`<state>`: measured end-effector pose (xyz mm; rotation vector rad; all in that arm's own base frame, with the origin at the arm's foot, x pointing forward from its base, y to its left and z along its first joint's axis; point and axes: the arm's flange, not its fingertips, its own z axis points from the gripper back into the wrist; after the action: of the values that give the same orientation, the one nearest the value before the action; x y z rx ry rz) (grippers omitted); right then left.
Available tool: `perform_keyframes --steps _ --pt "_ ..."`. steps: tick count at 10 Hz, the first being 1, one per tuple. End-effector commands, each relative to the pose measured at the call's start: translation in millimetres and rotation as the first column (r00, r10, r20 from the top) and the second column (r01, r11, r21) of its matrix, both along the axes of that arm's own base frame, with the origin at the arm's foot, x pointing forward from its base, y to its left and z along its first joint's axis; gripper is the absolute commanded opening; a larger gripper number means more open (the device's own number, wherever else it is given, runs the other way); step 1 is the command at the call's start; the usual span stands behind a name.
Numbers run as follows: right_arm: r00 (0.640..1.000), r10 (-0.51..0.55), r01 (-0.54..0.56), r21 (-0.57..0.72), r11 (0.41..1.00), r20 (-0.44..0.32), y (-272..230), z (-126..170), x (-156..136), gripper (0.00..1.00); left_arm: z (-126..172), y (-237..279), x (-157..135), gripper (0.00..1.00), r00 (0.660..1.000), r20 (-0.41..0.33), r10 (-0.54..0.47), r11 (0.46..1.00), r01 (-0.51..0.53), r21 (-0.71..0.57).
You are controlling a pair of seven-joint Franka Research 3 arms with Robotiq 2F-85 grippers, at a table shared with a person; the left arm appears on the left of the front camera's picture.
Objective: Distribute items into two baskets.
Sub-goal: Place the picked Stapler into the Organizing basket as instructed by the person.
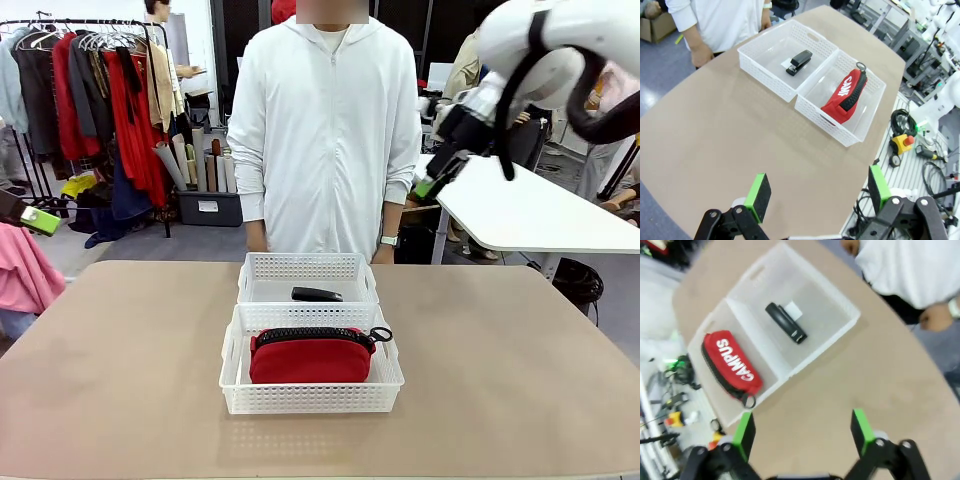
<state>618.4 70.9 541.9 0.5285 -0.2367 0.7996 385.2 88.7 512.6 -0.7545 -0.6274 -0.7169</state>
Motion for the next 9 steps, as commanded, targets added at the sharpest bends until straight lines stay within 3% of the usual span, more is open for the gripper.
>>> perform_keyframes --steps 1,4,9 --pt "1.000 -0.017 0.016 0.064 0.998 0.023 -32.0 -9.0 -55.7 1.00 0.2 -0.1 -1.5 1.00 1.000 0.002 -0.004 1.000 0.004 -0.006" --pt "0.999 -0.030 0.027 0.151 0.988 0.021 -69.8 -13.6 -111.8 1.00 0.2 -0.1 -1.5 1.00 1.000 0.002 -0.004 1.000 0.004 -0.006" --pt "0.973 -0.226 0.207 0.247 0.946 0.050 -115.6 -27.9 -188.5 1.00 0.2 -0.1 -1.5 1.00 1.000 0.002 -0.004 1.000 0.004 -0.006"
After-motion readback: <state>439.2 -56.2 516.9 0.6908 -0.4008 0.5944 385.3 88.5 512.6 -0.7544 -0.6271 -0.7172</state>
